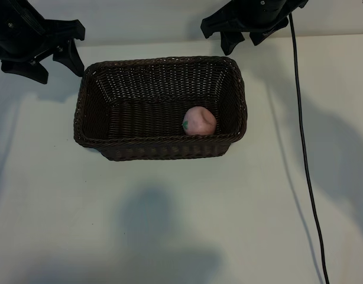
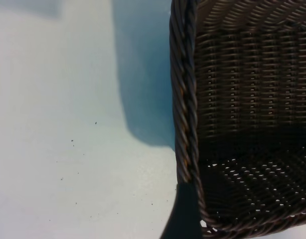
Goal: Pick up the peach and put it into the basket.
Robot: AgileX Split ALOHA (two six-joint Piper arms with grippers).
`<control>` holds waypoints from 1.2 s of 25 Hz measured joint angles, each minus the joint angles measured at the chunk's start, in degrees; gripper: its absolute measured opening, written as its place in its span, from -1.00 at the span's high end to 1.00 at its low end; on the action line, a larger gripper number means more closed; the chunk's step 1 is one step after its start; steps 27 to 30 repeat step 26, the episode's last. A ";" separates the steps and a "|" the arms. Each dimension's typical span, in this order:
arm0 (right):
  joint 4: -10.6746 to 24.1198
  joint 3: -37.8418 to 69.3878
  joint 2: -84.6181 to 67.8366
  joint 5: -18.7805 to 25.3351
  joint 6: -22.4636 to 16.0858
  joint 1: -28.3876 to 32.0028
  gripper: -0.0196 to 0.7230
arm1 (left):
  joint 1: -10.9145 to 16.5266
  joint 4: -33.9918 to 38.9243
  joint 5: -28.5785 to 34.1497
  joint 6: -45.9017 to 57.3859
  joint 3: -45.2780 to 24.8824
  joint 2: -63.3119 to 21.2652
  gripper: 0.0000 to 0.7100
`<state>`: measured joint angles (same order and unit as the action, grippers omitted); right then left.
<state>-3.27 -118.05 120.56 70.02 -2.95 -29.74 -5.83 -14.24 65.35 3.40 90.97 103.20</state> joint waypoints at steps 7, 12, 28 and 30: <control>-0.31 0.00 0.00 0.00 0.00 0.00 -0.48 | 0.00 0.00 0.00 0.00 0.00 0.00 -0.66; -1.01 0.00 0.00 0.00 0.00 0.00 -0.44 | 0.00 0.00 0.00 0.00 0.00 0.00 -0.66; -1.13 0.00 0.00 0.00 -0.05 0.00 -0.19 | 0.00 0.00 0.00 0.00 0.00 0.00 -0.66; -1.13 0.00 0.00 0.00 -0.05 0.00 -0.19 | 0.00 0.00 0.00 0.00 0.00 0.00 -0.66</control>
